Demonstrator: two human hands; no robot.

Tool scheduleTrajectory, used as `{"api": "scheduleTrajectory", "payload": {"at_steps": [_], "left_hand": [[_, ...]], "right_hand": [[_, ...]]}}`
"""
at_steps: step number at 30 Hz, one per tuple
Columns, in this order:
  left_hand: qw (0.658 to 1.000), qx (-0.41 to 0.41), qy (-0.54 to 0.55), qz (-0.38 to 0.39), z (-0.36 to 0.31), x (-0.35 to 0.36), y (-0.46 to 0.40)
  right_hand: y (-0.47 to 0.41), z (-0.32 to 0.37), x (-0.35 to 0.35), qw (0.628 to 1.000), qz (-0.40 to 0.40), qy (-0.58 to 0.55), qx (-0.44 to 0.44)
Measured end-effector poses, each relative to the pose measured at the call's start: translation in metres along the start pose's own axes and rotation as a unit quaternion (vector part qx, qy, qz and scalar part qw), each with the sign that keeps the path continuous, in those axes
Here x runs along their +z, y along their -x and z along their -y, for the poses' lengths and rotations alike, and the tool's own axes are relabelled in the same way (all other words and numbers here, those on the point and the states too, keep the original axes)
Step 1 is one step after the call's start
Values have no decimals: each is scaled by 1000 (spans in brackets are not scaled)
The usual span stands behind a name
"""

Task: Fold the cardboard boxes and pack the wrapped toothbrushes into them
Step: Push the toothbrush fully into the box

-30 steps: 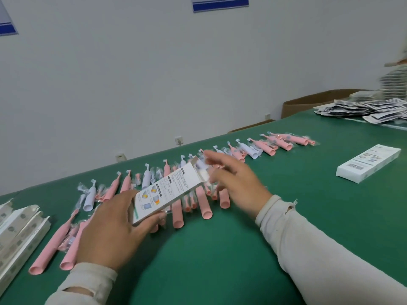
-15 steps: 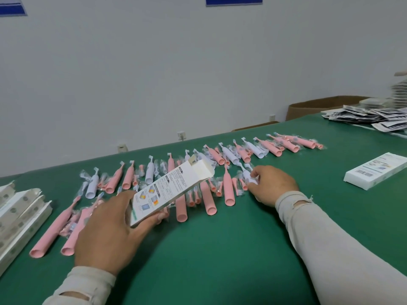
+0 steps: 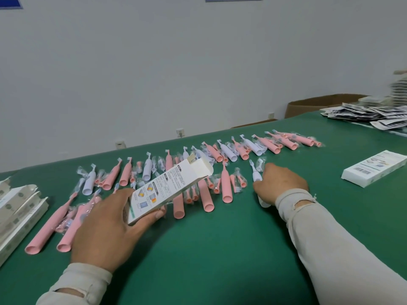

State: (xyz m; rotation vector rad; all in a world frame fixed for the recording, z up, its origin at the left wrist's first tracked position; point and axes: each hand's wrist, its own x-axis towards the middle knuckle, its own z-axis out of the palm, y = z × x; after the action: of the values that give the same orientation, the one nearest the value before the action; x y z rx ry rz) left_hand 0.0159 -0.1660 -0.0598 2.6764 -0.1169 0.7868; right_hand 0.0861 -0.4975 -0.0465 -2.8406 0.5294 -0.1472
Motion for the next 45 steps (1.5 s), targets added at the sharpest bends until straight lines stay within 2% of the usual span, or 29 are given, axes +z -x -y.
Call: {"api": "scheduleTrajectory", "payload": {"at_steps": [6, 11, 13, 14, 15, 16, 17, 19, 20, 21, 23, 25, 27, 29, 35, 38, 42, 45], "left_hand": [[1000, -2, 1, 4, 1, -1, 0], [1000, -3, 2, 4, 2, 0, 1], [1000, -4, -4, 8, 2, 1, 0], [1000, -4, -4, 8, 3, 1, 0], [1000, -3, -3, 7, 3, 1, 0], [1000, -2, 2, 7, 4, 1, -1], [1000, -1, 7, 7, 5, 1, -1], [1000, -1, 10, 12, 6, 1, -2], [1000, -2, 12, 13, 7, 1, -1], [1000, -4, 13, 15, 8, 1, -1], [1000, -11, 14, 18, 9, 0, -1], [1000, -16, 15, 19, 10, -1, -1], [999, -17, 19, 19, 10, -1, 0], [1000, -15, 22, 17, 9, -2, 0], [999, -15, 28, 12, 9, -2, 0], [999, -5, 32, 4, 8, -1, 0], [999, -6, 41, 10, 8, 1, 0], [999, 0, 43, 7, 9, 2, 0]], "right_hand": [[-3, 7, 3, 1000, 8, 27, 7], [-6, 3, 1, 999, -29, -1, 33], [-8, -1, -1, 996, -58, -58, 25], [-7, -2, -2, 989, -75, -123, 12], [-5, -1, -2, 973, -88, -215, -6], [-3, 2, -3, 940, -95, -326, -26], [1, 7, -5, 892, -87, -441, -46], [14, 19, -9, 768, -19, -635, -83], [20, 24, -10, 712, 18, -694, -104], [27, 28, -11, 671, 45, -729, -128], [37, 36, -13, 620, 75, -763, -165], [44, 42, -14, 593, 83, -780, -179], [48, 46, -12, 593, 78, -780, -186], [50, 48, -10, 607, 73, -768, -189], [43, 46, -1, 676, 51, -714, -177], [41, 44, 0, 683, 55, -708, -169], [42, 45, 1, 674, 97, -713, -167], [44, 46, 3, 687, 105, -702, -155]]}}
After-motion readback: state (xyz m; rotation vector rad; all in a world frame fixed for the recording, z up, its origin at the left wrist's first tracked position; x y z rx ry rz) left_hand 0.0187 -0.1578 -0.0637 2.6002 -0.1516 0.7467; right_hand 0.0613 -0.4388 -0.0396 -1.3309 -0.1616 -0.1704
